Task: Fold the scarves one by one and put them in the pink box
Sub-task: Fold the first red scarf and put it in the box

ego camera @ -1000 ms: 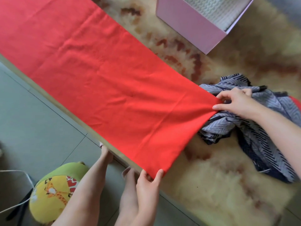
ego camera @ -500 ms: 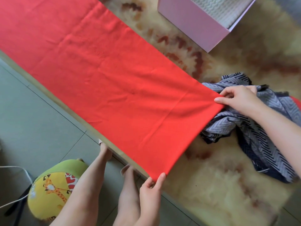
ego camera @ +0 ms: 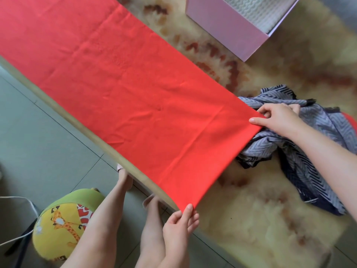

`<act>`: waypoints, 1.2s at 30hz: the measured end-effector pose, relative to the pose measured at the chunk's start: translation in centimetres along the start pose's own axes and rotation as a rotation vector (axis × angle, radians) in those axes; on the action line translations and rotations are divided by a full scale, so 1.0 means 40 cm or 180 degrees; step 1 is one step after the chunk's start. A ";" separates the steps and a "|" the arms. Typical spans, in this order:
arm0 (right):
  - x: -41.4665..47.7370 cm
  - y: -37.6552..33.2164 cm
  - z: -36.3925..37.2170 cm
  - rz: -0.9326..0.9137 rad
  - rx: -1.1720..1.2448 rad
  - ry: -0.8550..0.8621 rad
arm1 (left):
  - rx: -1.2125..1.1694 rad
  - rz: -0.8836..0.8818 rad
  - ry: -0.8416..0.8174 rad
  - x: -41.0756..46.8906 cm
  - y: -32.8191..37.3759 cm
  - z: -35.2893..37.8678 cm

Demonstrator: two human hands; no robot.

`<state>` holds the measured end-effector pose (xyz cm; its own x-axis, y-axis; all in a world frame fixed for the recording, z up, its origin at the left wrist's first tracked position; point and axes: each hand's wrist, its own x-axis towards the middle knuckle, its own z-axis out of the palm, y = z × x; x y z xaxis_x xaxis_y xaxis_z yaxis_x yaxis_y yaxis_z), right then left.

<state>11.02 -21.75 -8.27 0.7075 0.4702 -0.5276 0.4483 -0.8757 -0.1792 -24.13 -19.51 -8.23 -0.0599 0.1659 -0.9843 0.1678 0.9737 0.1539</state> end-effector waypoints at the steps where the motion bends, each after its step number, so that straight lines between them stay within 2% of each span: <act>1: 0.002 -0.001 -0.001 0.0001 -0.0017 -0.0082 | 0.0075 0.0037 -0.0035 0.003 -0.002 -0.002; 4: 0.012 0.014 -0.006 0.0160 0.0004 -0.0285 | 0.0231 0.0113 -0.0090 0.004 -0.012 -0.010; 7: 0.019 0.026 -0.005 0.0408 0.0065 -0.0419 | 0.0000 0.0060 -0.0060 -0.005 -0.007 -0.010; 10: 0.012 0.012 -0.016 0.0292 0.0608 -0.0449 | -0.0474 -0.0117 -0.0191 -0.016 0.000 0.000; 15: -0.018 -0.005 -0.032 0.0355 0.1379 -0.0349 | -0.0720 -0.0296 -0.0141 -0.036 -0.003 0.011; 17: -0.022 0.002 -0.029 0.0347 0.1624 -0.0248 | -0.0706 -0.0010 0.0027 -0.034 0.006 0.020; 20: -0.028 0.009 -0.031 0.0044 0.1939 -0.0140 | -0.0538 0.0753 0.0168 -0.044 0.031 0.025; 23: -0.036 0.000 -0.048 -0.0364 0.2062 -0.0263 | 0.0019 0.1588 0.0104 -0.051 0.057 0.016; 25: -0.041 -0.012 -0.060 -0.0568 0.1902 -0.0438 | 0.0216 0.1925 0.0097 -0.050 0.079 0.006; 29: -0.034 -0.036 -0.086 -0.0563 0.1648 -0.0908 | 0.0530 0.2121 0.0076 -0.051 0.128 -0.008; 31: -0.025 -0.053 -0.097 -0.0682 0.1221 -0.0993 | 0.0675 0.2154 0.0088 -0.042 0.144 -0.015; 36: -0.007 -0.129 -0.100 -0.1087 0.0862 -0.0248 | 0.0941 0.2418 0.0554 -0.028 0.186 -0.026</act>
<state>10.69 -16.94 -3.86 0.4957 0.7370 -0.4594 0.4827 -0.6736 -0.5597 -23.82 -12.29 -5.91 0.0266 0.8066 -0.5905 0.4738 0.5099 0.7179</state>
